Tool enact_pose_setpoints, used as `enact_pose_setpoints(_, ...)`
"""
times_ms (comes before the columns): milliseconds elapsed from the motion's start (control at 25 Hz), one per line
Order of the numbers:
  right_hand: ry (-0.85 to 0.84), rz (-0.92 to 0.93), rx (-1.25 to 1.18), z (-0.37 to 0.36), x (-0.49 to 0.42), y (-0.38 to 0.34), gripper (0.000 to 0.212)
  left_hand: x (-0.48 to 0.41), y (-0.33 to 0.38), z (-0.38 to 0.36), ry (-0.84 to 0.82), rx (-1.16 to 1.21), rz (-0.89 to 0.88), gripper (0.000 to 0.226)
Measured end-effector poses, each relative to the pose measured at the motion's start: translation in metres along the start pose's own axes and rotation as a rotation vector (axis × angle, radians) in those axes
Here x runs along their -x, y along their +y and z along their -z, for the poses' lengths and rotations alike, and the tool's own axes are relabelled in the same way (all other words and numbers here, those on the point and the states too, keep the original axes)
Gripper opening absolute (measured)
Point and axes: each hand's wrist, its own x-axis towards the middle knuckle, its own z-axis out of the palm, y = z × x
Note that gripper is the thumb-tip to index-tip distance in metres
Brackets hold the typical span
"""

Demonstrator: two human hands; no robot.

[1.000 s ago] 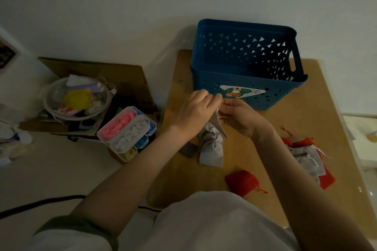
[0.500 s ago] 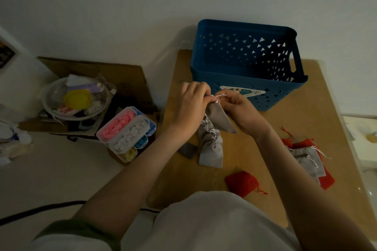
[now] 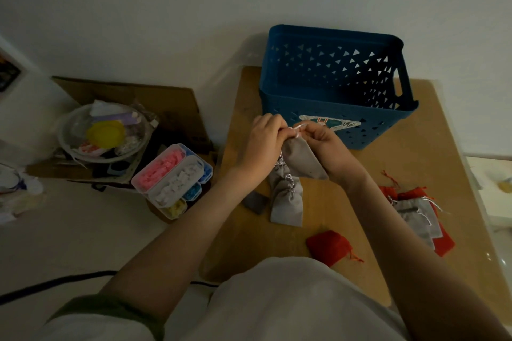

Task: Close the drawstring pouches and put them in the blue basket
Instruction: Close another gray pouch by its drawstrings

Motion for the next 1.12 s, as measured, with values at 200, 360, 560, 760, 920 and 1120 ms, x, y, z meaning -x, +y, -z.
enact_pose_setpoints(200, 0.008, -0.03, 0.032, 0.002, 0.0, 0.004, 0.021, 0.001, -0.003, -0.004, 0.008, -0.12, -0.077, 0.03)
enact_pose_setpoints(360, 0.006, -0.034, 0.008, 0.004, 0.002, 0.004, 0.019, 0.001, -0.007, -0.005, -0.104, 0.019, 0.041, 0.019)
enact_pose_setpoints(560, 0.009, -0.039, -0.011, 0.004, 0.003, 0.001, 0.018, -0.002, -0.002, -0.001, -0.087, 0.133, 0.039, 0.01)
enact_pose_setpoints(760, 0.067, -0.042, -0.007, 0.005, 0.001, 0.0, 0.015, 0.001, 0.0, 0.007, -0.08, 0.138, 0.016, 0.012)
enact_pose_setpoints(920, 0.08, -0.028, -0.043, 0.003, -0.002, 0.003, 0.016, 0.005, 0.004, 0.005, -0.061, 0.174, 0.119, 0.013)
enact_pose_setpoints(1120, 0.091, -0.039, -0.185, -0.003, 0.0, -0.001, 0.013, 0.01, 0.01, 0.002, 0.013, 0.188, 0.174, 0.011)
